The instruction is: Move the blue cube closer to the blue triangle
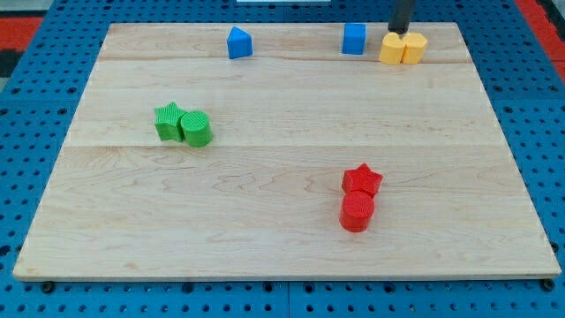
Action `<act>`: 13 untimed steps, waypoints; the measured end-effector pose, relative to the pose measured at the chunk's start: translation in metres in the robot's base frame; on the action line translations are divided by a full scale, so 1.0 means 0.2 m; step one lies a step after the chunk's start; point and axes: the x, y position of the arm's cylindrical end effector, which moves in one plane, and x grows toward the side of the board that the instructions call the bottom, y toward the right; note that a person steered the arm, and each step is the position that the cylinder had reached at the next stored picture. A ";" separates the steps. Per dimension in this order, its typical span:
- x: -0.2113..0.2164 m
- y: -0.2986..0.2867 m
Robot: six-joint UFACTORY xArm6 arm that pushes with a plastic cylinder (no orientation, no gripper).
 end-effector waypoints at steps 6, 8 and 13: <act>0.01 -0.47; 0.14 -0.56; 0.32 -0.81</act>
